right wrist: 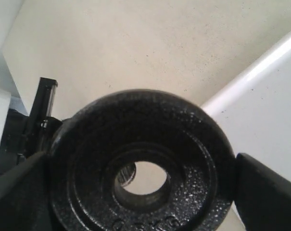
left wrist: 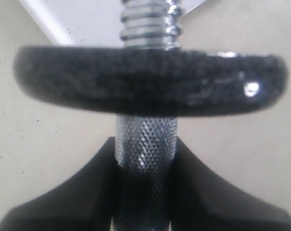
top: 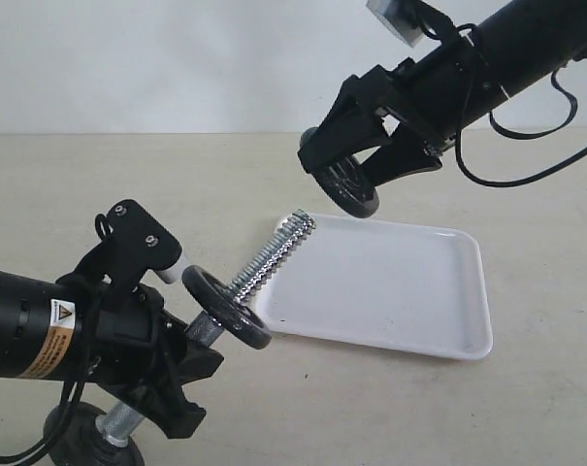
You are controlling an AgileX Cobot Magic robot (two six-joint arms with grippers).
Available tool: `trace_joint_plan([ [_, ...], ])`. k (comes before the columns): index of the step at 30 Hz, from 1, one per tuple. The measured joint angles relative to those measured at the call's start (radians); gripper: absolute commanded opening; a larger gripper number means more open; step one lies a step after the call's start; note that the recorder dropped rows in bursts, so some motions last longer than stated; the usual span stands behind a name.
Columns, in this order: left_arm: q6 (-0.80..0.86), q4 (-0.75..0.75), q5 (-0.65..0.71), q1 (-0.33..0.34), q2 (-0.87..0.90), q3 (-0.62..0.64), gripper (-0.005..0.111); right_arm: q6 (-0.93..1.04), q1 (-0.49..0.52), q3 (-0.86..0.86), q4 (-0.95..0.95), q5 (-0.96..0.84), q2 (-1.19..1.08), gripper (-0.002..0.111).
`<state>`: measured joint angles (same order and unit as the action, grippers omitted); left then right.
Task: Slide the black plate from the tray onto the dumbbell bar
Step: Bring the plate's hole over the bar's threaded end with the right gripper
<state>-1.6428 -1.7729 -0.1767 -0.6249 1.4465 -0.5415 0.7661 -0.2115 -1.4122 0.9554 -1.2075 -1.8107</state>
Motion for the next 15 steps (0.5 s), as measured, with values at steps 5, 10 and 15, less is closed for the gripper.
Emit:
trace_joint_plan([
  [5, 0.008, -0.006, -0.012, 0.0, 0.0, -0.017, 0.004, 0.006, 0.0, 0.0, 0.013, 0.0, 0.0, 0.0],
  [10, 0.022, -0.006, -0.024, 0.0, -0.001, -0.051, 0.004, 0.0, 0.0, 0.0, 0.013, 0.0, 0.0, 0.0],
  [15, 0.034, -0.006, -0.026, 0.0, -0.001, -0.061, 0.004, -0.008, -0.01, 0.0, 0.01, 0.004, 0.0, 0.0],
])
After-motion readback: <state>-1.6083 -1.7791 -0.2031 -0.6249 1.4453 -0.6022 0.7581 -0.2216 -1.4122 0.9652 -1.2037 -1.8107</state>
